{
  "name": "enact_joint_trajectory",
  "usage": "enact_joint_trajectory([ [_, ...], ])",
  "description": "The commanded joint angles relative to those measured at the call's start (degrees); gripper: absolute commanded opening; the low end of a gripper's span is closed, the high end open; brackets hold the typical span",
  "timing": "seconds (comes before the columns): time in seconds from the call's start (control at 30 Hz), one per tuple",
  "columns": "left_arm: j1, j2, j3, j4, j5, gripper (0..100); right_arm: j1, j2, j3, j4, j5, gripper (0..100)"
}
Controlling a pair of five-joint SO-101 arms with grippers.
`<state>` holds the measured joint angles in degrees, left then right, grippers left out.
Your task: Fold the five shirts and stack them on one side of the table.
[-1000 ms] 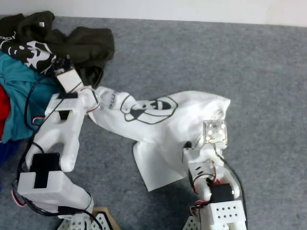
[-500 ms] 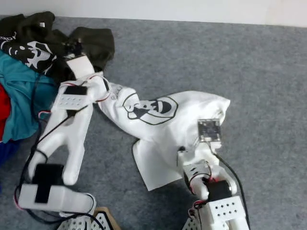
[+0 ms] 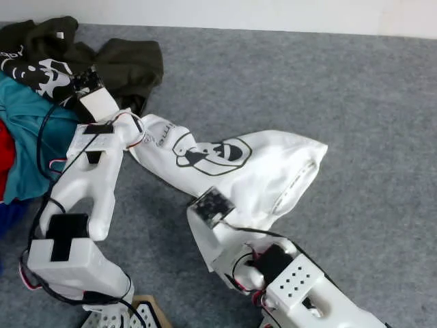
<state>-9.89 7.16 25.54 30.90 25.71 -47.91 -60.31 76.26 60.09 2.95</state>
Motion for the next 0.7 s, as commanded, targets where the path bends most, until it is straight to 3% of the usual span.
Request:
enact_joint_trajectory([
  [0.0,-1.2,0.7,-3.7,-1.1,0.7,1,-3.9,0.4,-0.6,0.4,2.6,19.4],
  [0.3,-1.3,0.9,-3.4,-1.1,0.7,1,-18.2,0.7,-0.8,-0.7,2.8,19.9],
  [0.43,-1.4,0.9,-3.4,-1.1,0.7,1,-18.1,0.9,1.1,-5.4,2.8,19.9],
  [0.57,-1.4,0.9,-3.4,-1.1,0.7,1,-13.1,0.9,5.6,-13.5,5.1,19.9],
  [0.67,-1.4,1.0,-3.4,-1.1,0.7,1,-10.5,1.0,6.3,-13.8,6.4,19.9],
])
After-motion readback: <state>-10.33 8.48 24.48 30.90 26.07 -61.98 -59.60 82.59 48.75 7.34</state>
